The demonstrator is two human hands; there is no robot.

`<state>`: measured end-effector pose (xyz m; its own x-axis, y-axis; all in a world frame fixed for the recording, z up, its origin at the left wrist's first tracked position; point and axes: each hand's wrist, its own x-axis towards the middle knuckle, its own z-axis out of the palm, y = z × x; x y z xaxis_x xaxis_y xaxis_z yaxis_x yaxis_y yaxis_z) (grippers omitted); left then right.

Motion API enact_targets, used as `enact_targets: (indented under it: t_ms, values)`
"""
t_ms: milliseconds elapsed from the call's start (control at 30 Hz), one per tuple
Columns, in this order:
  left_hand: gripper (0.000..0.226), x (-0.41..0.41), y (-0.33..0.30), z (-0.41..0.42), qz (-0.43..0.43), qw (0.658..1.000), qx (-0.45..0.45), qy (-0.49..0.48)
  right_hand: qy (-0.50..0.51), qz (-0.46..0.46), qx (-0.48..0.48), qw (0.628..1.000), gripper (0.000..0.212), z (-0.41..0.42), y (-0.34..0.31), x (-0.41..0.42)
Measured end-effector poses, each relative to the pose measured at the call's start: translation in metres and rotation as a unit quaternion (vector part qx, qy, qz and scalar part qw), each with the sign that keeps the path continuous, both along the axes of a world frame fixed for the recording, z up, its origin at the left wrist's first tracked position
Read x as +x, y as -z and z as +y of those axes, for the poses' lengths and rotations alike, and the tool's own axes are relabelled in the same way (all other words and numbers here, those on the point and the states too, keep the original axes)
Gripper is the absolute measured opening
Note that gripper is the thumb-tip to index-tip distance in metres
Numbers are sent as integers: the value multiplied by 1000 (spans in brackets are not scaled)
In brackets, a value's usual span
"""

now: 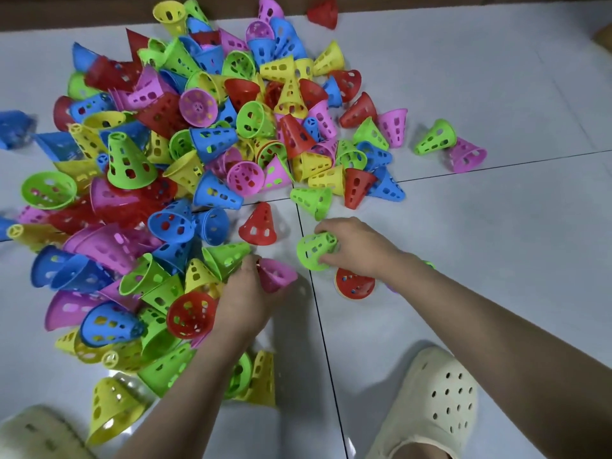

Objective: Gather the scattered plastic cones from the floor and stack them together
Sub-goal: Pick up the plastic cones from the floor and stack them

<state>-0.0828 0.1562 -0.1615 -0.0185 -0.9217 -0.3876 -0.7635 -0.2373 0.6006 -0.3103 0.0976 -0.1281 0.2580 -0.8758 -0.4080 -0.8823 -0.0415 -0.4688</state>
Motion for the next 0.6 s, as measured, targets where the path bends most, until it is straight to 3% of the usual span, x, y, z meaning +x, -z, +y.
enact_targets:
  t_ms: [167, 267, 367, 600]
  values:
    - [42, -20, -25, -7, 142, 990, -25, -8, 148, -131, -92, 976, 44, 19, -38, -37]
    - [27, -37, -41, -9, 163, 984, -66, 29, 269, -169, -122, 940, 38, 40, -66, -66]
    - [39, -53, -52, -8, 169, 981, -69, 65, 357, -184, -144, 904, 32, 65, -77, -96]
    - [51, -80, -54, -1, 136, 975, -112, 136, 422, -146, -134, 884, 34, 115, -72, -130]
